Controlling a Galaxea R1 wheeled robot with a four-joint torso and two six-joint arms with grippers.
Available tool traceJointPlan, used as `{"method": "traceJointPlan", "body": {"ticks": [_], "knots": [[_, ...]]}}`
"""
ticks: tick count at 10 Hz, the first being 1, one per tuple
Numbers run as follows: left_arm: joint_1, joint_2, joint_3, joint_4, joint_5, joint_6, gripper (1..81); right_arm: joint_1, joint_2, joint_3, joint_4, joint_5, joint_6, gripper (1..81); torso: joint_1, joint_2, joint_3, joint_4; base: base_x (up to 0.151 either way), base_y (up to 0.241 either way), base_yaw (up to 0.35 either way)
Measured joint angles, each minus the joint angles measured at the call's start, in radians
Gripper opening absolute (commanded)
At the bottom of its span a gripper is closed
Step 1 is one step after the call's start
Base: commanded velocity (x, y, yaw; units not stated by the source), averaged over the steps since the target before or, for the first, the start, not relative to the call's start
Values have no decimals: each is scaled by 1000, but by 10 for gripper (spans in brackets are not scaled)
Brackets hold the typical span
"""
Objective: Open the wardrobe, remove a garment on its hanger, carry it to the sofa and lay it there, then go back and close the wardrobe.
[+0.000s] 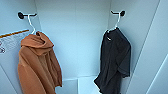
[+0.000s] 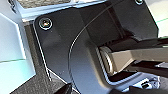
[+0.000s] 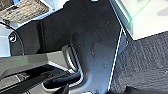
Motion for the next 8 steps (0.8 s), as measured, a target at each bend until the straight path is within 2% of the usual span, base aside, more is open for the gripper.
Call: {"method": "traceJointPlan", "body": {"ticks": [1,4,5,6,8], "knots": [[-3,8,0,-16,17,9,811,0,0,0,0,0,0,811,0,0,0,-13,0,0,0],[-40,8,6,-21,34,18,811,-3,0,1,0,1,0,811,0,0,7,-101,0,0,0],[-74,7,6,-21,33,19,811,-5,0,1,-1,1,0,811,0,0,10,-124,0,0,0],[-103,7,5,-19,29,21,811,-8,0,1,-1,0,0,811,0,0,11,-134,0,0,0],[-119,0,41,-8,36,23,811,-6,0,2,-1,3,0,811,0,0,11,-134,0,0,0]]}}
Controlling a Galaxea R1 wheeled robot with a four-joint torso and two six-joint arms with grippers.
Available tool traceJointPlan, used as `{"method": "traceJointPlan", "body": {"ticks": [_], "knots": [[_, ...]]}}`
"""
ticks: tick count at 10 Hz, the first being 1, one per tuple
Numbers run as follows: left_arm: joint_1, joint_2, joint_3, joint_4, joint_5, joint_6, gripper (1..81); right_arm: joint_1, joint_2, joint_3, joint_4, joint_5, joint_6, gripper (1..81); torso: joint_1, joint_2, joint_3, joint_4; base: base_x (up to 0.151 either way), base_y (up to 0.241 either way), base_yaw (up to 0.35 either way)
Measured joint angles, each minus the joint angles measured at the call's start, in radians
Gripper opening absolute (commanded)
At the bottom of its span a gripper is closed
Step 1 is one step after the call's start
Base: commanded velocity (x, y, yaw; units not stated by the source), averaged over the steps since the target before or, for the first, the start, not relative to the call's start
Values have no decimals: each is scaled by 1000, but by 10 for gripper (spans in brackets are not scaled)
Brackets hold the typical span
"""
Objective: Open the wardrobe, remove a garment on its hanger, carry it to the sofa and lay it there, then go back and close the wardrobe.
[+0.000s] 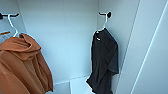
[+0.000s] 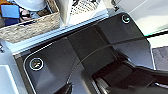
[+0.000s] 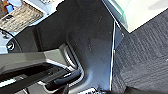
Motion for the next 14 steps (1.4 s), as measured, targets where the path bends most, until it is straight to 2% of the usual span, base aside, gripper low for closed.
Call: {"method": "traceJointPlan", "body": {"ticks": [2,4,7,10,14], "knots": [[-21,-50,100,5,25,0,811,0,1,0,0,1,0,811,0,0,0,0,0,0,0],[-79,-133,258,5,40,-1,811,0,0,0,0,4,0,811,0,0,0,0,0,0,0],[-200,-234,462,4,115,-2,811,0,0,0,0,4,0,811,0,0,0,0,0,0,0],[-338,-270,536,-2,171,-31,811,1,0,0,0,4,0,811,1,0,0,0,0,0,0],[-449,-364,650,-7,248,-107,811,6,0,-1,1,4,0,811,1,0,0,0,0,0,0]]}}
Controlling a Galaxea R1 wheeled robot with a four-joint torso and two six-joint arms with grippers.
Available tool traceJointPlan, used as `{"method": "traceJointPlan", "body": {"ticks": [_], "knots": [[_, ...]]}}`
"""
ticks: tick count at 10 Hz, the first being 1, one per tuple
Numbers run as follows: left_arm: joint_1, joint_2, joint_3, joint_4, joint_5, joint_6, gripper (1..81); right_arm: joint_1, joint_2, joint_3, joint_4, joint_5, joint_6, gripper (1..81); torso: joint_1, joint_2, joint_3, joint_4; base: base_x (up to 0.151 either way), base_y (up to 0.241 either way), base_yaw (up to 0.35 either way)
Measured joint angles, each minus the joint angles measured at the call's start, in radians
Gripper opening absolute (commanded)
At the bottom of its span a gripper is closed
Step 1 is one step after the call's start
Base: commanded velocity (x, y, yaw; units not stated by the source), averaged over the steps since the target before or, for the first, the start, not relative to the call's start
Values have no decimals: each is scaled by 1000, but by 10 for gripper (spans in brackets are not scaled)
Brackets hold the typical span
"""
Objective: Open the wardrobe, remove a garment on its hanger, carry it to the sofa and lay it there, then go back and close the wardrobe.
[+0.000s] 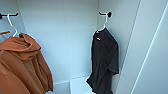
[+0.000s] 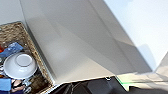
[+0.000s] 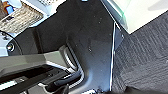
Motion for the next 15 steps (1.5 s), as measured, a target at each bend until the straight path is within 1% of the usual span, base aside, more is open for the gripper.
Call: {"method": "traceJointPlan", "body": {"ticks": [2,4,7,10,13,14,15], "knots": [[-42,-40,86,-1,24,-31,811,3,0,0,0,2,0,811,0,0,0,0,0,0,0],[-74,-81,155,-1,72,-60,811,3,0,0,0,0,0,811,0,0,0,0,0,0,0],[-157,-111,224,-1,83,-101,811,3,0,0,0,1,0,811,1,0,-1,0,0,0,0],[-238,-129,269,-1,136,-139,811,6,0,0,0,0,0,811,1,0,-1,0,0,0,0],[-372,-110,280,-1,183,-202,811,6,0,0,0,0,0,811,2,1,-1,0,0,0,0],[-410,-80,267,-1,194,-215,811,7,0,0,0,0,0,811,2,1,-1,0,0,0,0],[-447,-32,238,-1,221,-236,811,9,0,0,0,1,1,811,2,1,-2,0,0,0,0]]}}
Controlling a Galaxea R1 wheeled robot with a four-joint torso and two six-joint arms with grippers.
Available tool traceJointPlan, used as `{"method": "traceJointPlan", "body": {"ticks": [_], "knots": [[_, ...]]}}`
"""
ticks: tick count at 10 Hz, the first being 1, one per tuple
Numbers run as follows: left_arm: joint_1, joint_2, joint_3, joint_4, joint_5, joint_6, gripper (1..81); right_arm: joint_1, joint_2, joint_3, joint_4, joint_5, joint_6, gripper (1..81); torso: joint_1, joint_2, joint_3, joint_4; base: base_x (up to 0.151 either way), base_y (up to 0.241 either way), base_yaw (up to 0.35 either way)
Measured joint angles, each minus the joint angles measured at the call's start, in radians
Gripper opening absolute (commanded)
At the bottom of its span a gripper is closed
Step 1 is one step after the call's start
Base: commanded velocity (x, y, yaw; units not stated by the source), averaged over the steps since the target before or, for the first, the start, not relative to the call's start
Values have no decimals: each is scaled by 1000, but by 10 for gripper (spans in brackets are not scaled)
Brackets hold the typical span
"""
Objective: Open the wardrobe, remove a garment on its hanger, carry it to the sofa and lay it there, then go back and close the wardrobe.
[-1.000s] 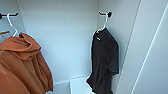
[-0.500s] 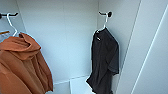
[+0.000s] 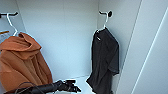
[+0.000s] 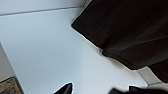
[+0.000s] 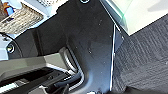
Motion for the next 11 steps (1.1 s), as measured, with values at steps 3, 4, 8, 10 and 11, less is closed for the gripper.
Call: {"method": "traceJointPlan", "body": {"ticks": [3,4,8,10,11], "knots": [[-86,123,-111,-8,58,-48,811,0,0,0,0,0,4,811,0,0,0,0,0,0,0],[-118,146,-147,-23,74,-55,811,0,0,1,1,0,4,811,0,0,0,0,0,0,0],[-280,179,-188,-211,83,-81,811,0,0,1,1,2,6,811,0,1,0,0,0,0,0],[-332,191,-187,-315,40,-92,811,0,1,1,1,2,6,811,0,1,0,0,0,0,0],[-354,193,-186,-367,28,-99,811,0,2,1,2,3,7,811,0,1,0,0,0,0,0]]}}
